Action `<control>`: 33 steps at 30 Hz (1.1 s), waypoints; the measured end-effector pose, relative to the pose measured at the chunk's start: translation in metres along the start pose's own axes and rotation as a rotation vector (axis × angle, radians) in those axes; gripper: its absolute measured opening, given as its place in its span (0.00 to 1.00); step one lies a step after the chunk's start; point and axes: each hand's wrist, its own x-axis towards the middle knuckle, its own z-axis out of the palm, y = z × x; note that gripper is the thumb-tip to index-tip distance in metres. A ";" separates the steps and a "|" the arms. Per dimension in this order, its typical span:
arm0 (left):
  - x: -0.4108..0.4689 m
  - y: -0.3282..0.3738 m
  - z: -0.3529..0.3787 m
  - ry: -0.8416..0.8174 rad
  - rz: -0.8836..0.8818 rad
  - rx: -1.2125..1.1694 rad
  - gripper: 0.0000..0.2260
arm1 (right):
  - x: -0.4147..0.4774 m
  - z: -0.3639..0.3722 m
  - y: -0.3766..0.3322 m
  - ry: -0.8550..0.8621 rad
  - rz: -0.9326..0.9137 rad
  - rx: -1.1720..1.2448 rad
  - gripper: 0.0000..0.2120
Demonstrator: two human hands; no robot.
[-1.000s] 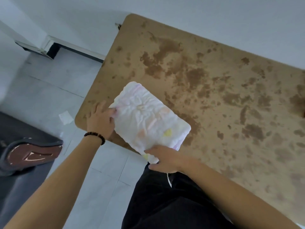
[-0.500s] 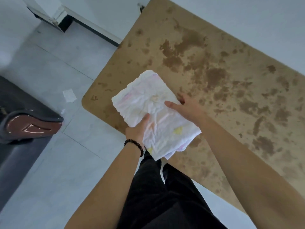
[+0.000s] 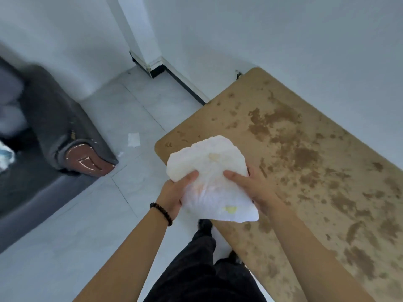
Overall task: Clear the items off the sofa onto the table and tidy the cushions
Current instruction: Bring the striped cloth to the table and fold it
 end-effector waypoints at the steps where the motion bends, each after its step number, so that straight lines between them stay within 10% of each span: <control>1: -0.013 0.008 -0.009 0.023 0.052 -0.015 0.19 | -0.003 0.013 -0.008 -0.039 -0.027 0.015 0.25; 10: -0.095 0.073 -0.141 0.191 0.403 -0.172 0.19 | -0.013 0.174 -0.068 -0.355 -0.201 0.052 0.23; 22: -0.090 0.165 -0.405 0.414 0.544 -0.431 0.17 | 0.067 0.486 -0.121 -0.487 -0.344 -0.217 0.24; 33: 0.022 0.287 -0.532 0.435 0.488 -0.483 0.18 | 0.200 0.626 -0.176 -0.461 -0.301 -0.165 0.21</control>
